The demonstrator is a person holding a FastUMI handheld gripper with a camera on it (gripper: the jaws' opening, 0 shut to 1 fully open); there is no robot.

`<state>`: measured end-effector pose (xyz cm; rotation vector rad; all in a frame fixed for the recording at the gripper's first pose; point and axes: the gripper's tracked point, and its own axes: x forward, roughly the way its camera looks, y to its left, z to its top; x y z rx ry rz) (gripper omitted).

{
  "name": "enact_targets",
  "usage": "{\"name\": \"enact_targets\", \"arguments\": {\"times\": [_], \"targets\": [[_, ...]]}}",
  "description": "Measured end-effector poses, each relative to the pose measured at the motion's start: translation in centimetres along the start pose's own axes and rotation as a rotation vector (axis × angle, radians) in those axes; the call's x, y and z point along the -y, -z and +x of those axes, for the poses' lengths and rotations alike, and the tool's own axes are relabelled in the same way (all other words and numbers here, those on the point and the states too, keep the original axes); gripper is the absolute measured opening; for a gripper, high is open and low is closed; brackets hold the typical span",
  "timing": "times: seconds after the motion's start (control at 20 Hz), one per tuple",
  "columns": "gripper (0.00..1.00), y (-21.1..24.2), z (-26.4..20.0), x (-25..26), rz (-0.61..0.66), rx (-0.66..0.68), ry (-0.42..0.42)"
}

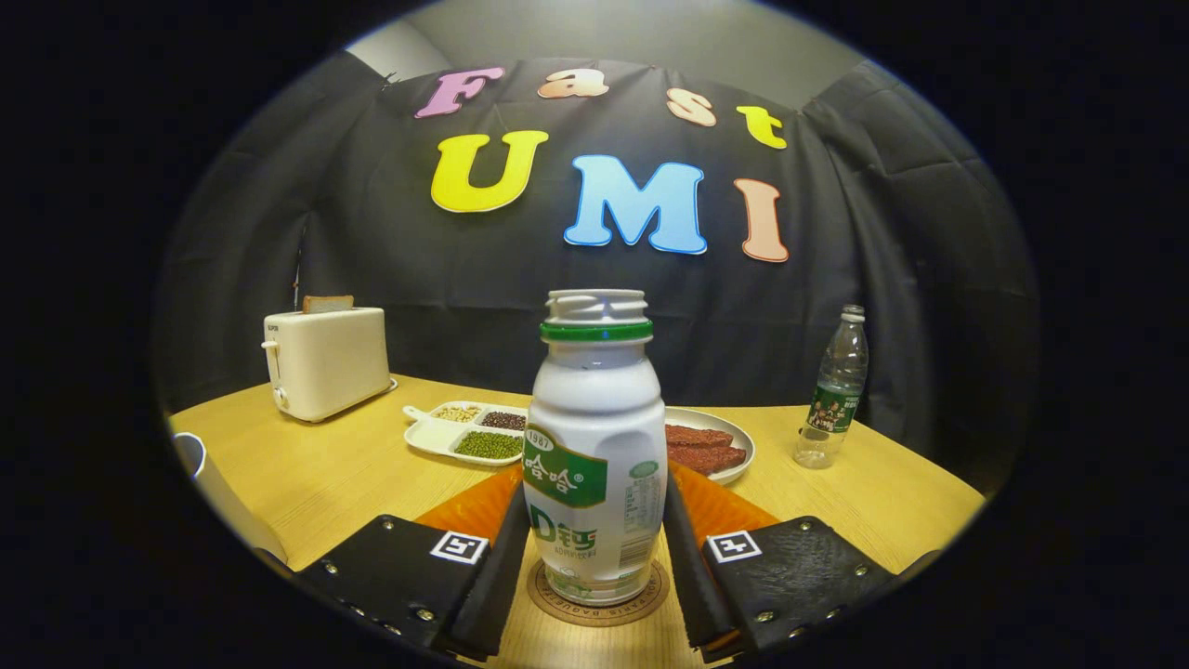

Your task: Take the bottle from table, then pour the juice into the cup, finally place the bottle on the coaster

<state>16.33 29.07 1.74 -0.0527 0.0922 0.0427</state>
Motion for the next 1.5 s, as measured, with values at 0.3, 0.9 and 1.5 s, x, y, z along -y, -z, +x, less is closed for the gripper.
{"name": "enact_targets", "arguments": {"times": [0.3, 0.9, 1.5], "targets": [[0.71, 0.1, -0.3, 0.4, 0.054, 0.042, -0.011], [0.97, -4.8, -3.5, 1.6, 0.093, 0.181, 0.022], [0.97, -17.9, -14.0, -1.3, 0.025, 0.311, 0.032]]}}
